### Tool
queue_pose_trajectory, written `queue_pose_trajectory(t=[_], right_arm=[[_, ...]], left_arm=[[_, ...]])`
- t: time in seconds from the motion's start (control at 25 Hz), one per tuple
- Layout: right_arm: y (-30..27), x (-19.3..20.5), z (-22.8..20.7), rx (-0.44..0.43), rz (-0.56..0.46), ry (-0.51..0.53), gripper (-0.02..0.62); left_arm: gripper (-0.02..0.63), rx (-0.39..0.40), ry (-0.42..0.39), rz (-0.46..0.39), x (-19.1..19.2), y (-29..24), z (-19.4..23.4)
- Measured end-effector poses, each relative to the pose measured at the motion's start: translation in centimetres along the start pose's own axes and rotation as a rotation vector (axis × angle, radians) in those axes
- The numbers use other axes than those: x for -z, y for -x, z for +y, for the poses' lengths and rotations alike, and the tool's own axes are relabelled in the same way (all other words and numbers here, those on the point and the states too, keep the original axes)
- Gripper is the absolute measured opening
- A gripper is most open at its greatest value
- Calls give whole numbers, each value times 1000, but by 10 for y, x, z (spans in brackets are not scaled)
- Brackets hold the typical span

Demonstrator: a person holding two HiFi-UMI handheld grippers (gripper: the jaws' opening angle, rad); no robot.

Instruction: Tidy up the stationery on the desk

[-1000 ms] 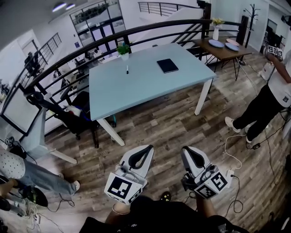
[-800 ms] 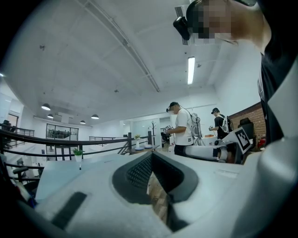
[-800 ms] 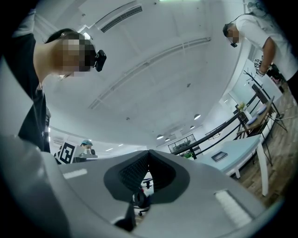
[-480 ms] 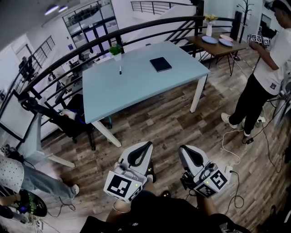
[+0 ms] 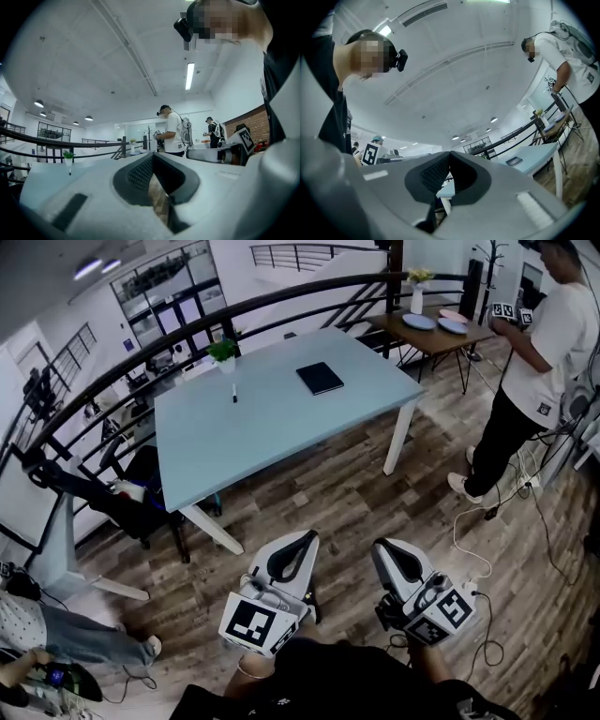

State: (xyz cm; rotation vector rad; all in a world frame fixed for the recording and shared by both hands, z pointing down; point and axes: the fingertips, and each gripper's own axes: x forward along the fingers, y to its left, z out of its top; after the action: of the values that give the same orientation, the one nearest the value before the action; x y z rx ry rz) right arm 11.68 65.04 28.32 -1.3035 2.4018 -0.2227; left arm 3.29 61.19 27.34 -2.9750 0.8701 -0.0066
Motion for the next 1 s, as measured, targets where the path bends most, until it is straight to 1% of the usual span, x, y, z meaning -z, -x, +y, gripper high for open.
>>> queue_pose_trajectory(t=[0.12, 0.56, 1.0], right_arm=[[-10, 1, -8, 4, 7, -4, -2], [-55, 11, -41, 11, 25, 1, -3], [-89, 14, -73, 45, 35, 20, -3]], left_arm=[[-14, -4, 11, 8, 3, -7, 12], [-14, -11, 27, -8, 10, -37, 64], [-12, 12, 40, -14, 18, -70, 103]])
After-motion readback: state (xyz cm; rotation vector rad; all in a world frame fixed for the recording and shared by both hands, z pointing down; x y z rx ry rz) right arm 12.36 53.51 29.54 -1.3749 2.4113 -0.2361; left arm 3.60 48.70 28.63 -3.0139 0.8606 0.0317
